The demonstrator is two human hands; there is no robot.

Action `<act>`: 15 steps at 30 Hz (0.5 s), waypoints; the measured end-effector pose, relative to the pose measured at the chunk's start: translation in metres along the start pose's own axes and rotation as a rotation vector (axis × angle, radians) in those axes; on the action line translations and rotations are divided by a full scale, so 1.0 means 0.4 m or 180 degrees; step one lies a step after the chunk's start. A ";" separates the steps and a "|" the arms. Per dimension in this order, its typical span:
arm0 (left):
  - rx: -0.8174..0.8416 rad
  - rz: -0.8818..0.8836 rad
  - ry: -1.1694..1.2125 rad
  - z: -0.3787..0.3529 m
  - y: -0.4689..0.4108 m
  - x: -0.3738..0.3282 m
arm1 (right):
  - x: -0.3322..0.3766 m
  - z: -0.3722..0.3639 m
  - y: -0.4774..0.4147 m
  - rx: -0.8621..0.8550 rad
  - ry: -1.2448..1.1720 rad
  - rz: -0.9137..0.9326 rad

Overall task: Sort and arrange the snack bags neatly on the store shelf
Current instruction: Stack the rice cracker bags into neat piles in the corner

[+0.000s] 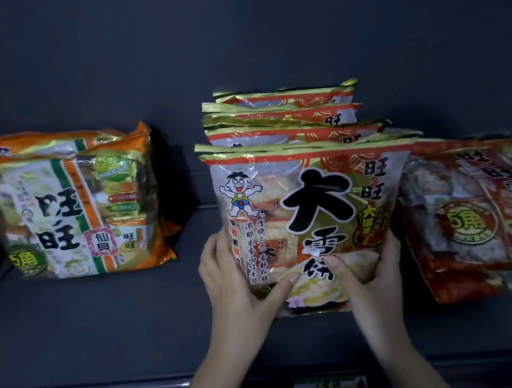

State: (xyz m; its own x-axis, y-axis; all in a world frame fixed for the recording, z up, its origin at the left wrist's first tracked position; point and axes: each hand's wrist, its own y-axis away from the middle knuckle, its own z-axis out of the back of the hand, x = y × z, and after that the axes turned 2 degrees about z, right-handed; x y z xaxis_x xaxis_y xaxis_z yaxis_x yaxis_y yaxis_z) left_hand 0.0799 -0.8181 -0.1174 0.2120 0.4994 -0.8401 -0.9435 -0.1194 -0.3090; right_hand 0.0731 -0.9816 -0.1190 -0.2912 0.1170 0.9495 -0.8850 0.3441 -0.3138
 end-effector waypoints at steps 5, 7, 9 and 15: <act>0.0591 0.0344 0.0922 0.002 0.001 0.037 | -0.038 0.013 -0.001 0.0413 -0.0052 -0.0277; 0.0758 0.0331 0.1049 0.007 0.006 0.047 | -0.053 0.028 0.003 0.0640 -0.0012 -0.0484; 0.0795 0.0326 0.1151 0.006 0.010 0.044 | -0.063 0.044 0.005 0.0785 0.0090 -0.0649; 0.0753 0.0367 0.1139 0.003 0.014 0.069 | -0.068 0.061 0.004 0.0885 0.0145 -0.1007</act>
State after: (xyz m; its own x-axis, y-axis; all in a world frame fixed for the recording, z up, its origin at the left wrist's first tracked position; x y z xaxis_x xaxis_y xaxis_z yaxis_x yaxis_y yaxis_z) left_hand 0.0804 -0.8039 -0.1419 0.1374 0.1607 -0.9774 -0.9897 0.0636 -0.1286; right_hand 0.0708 -1.0069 -0.1453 0.0215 0.0892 0.9958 -0.9943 0.1059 0.0120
